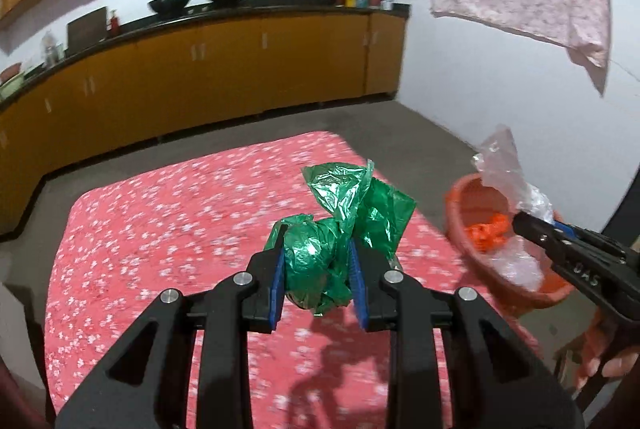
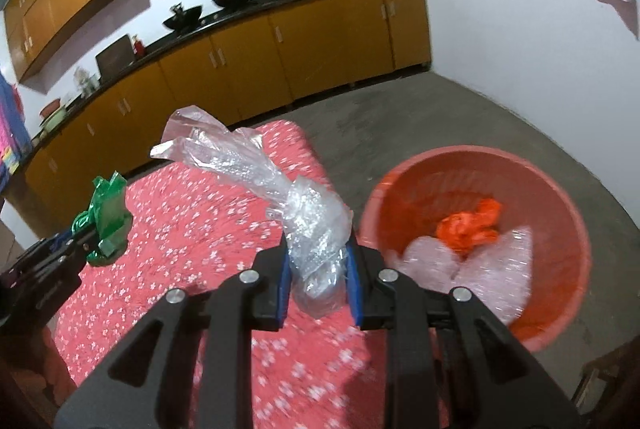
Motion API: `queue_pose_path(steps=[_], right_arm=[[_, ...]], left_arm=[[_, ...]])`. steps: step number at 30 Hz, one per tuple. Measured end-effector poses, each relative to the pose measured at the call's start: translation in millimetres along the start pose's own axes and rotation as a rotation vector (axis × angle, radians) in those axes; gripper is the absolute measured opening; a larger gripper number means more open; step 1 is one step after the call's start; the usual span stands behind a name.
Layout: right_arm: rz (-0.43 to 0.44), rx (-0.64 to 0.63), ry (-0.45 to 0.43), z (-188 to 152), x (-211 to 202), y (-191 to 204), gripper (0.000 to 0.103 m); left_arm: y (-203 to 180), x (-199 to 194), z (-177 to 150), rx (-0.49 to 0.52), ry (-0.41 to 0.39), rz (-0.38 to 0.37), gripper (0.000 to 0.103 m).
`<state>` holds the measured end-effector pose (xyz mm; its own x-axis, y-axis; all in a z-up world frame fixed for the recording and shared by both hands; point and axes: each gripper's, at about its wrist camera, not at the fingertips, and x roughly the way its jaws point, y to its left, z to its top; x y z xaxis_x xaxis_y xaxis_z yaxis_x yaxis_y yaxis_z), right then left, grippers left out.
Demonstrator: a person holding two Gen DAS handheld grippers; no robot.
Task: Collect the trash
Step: 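Carry the green bag and clear bag over the orange basket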
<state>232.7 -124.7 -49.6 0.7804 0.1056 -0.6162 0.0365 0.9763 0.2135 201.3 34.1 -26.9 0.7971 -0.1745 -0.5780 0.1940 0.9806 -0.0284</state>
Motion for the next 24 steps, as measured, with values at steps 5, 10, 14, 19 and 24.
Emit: queue_pose_path(steps=[5,10,14,19,24], right_arm=[[-0.051,0.024,-0.038,-1,-26,-22,0.024],[-0.091,0.051,-0.055,-5,-43,-42,0.024],[-0.117,0.071,-0.067,-7,-52,-57,0.024],[-0.149,0.090,-0.076,-9,-59,-76,0.024],[-0.170,0.113,-0.082,-9,-61,-90,0.024]], left_arm=[[-28,-6,4,0.026,-0.016,-0.054,0.028],[-47,-6,8,0.044,-0.020,-0.090,0.028],[-64,-3,11,0.061,-0.020,-0.123,0.028],[-86,1,11,0.079,-0.012,-0.164,0.028],[-103,10,11,0.092,0.008,-0.198,0.028]])
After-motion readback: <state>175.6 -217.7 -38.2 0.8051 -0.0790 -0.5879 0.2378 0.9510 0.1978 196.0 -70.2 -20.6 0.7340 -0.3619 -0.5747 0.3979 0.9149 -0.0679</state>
